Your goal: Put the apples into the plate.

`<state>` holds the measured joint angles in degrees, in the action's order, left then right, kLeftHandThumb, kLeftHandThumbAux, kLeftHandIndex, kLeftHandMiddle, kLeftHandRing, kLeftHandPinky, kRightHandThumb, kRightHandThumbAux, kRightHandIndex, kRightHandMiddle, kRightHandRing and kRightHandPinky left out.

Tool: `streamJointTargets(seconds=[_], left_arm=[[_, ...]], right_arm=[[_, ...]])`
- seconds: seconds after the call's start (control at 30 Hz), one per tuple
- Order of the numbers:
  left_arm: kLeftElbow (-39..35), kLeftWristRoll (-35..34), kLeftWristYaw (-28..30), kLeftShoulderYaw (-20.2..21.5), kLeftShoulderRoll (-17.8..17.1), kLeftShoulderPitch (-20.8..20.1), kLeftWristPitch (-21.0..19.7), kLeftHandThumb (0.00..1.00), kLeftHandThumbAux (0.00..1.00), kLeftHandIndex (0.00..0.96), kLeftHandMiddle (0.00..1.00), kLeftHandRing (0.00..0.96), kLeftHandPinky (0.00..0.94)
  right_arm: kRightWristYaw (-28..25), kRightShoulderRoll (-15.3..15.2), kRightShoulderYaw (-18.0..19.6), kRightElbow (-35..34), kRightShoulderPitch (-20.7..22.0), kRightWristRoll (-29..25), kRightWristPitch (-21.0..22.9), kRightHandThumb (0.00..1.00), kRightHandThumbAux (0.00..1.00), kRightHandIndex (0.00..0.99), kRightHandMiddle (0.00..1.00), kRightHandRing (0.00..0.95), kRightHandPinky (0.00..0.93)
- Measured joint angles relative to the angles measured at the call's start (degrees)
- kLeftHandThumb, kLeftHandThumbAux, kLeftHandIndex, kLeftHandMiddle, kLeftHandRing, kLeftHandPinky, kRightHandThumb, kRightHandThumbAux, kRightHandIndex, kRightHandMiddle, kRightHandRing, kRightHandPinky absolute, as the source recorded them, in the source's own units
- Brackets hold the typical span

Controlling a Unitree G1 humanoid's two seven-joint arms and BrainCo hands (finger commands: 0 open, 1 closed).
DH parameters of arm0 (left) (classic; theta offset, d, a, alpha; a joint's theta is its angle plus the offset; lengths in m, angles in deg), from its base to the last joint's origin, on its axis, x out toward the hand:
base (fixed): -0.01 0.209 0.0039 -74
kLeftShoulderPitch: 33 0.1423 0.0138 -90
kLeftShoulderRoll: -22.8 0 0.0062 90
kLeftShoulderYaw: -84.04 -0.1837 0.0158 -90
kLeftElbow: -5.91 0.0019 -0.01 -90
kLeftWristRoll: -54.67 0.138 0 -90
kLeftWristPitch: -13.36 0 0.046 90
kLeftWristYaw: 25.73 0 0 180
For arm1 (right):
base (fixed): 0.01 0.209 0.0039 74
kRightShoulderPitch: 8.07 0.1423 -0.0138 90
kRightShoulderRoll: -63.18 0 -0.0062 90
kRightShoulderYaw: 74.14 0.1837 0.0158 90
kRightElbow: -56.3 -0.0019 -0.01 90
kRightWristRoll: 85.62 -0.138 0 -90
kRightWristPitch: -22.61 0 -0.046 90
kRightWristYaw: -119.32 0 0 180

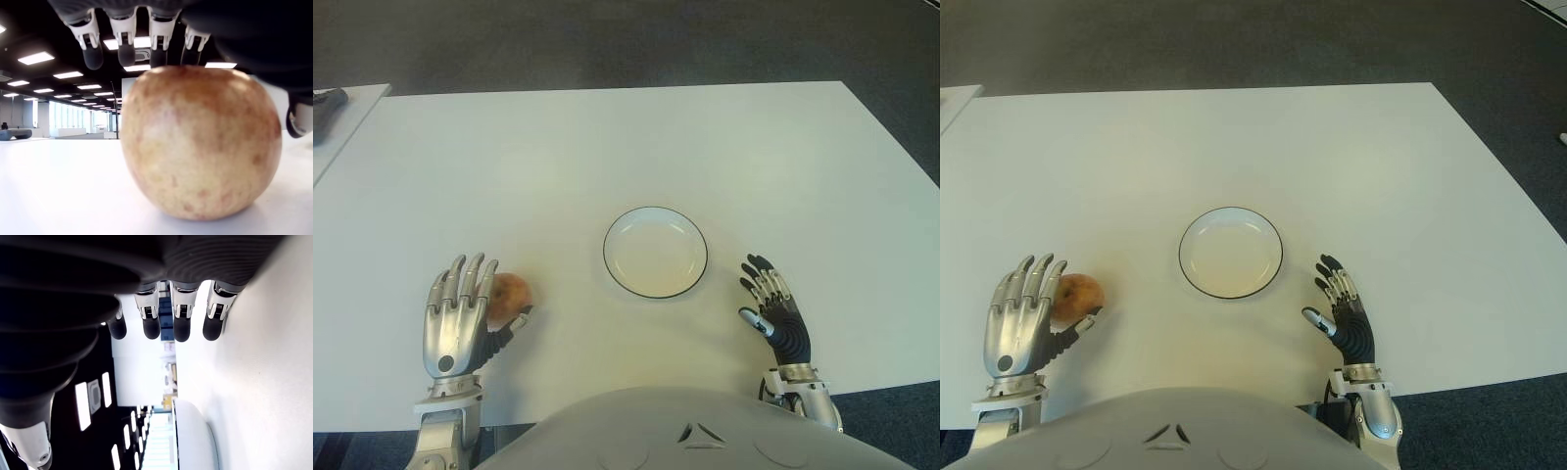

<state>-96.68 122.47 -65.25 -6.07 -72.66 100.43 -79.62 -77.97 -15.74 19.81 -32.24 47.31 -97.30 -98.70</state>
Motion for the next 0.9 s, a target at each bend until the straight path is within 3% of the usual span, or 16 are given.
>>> streamJointTargets(seconds=[0.9], left_arm=[[8.5, -3.3, -1.5, -3.2, -1.8, -8.0, 0.5, 0.323, 0.394, 0.127, 0.106, 0.082, 0.095]], right_arm=[[0.4, -0.5, 1.2, 0.6, 0.7, 0.5, 0.0, 0.182, 0.659, 0.057, 0.071, 0.066, 0.091]])
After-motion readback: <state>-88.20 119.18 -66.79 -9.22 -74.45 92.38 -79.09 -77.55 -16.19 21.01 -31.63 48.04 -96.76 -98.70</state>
